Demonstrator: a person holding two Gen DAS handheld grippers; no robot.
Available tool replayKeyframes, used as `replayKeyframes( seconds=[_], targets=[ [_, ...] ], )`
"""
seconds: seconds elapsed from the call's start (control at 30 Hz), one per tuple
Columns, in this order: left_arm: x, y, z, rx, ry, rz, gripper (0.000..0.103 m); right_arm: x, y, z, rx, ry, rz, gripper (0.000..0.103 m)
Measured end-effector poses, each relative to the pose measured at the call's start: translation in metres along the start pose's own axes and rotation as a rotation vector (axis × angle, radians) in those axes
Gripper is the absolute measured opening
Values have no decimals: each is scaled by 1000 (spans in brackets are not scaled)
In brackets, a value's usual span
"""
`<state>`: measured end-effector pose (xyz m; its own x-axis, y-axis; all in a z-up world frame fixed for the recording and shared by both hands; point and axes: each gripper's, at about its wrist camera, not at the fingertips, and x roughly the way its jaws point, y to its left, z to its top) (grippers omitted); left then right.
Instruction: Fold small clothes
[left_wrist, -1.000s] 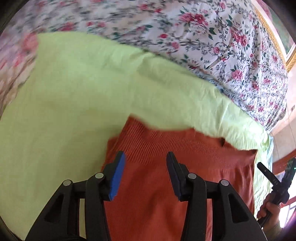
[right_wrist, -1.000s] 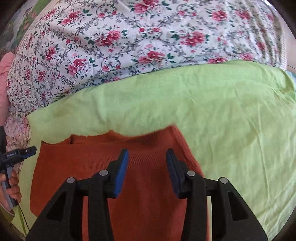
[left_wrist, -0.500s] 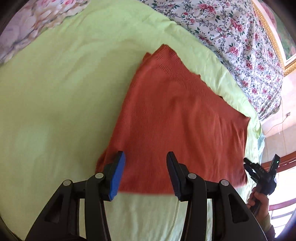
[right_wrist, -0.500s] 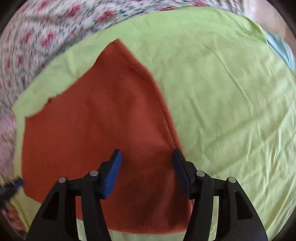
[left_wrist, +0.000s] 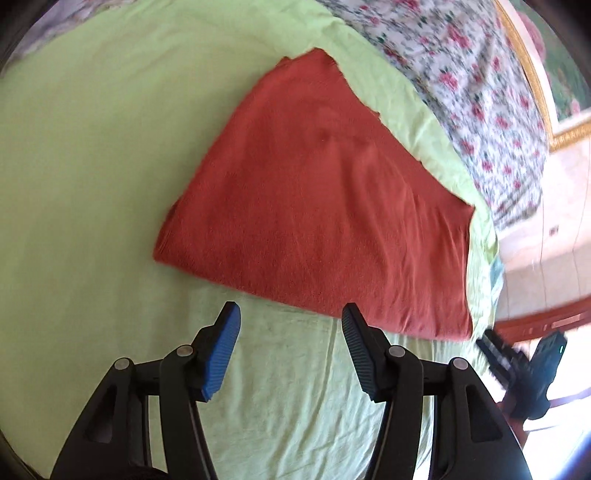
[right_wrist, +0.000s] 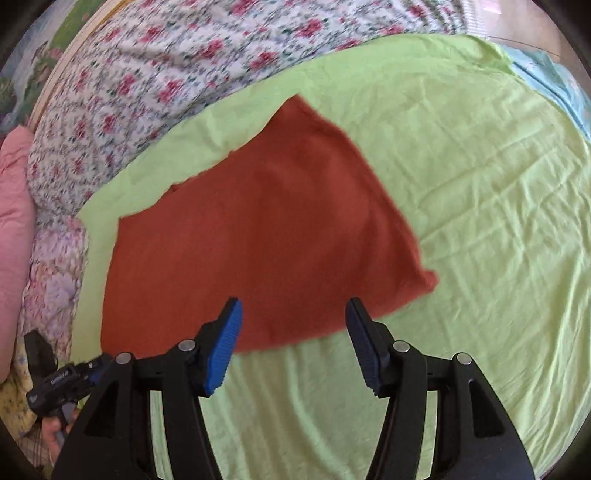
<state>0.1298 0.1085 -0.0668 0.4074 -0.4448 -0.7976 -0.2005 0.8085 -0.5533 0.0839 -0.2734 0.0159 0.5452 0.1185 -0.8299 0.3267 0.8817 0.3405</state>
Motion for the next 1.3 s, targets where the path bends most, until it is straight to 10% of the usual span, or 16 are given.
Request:
replayKeyframes(
  seconds=[0.43, 0.67, 1.03, 1.3],
  targets=[
    [32, 21, 21, -251, -133, -32, 62, 29, 26, 6, -156, 143, 95, 59],
    [40, 10, 45, -218, -201, 26, 25, 40, 17, 25, -161, 160, 102, 59],
    [14, -119, 39, 149, -282, 30, 9, 55, -18, 73, -60, 136, 163, 59],
    [78, -214, -4, 434, -138, -30, 9, 75, -30, 111, -22, 115, 279, 59]
  ],
)
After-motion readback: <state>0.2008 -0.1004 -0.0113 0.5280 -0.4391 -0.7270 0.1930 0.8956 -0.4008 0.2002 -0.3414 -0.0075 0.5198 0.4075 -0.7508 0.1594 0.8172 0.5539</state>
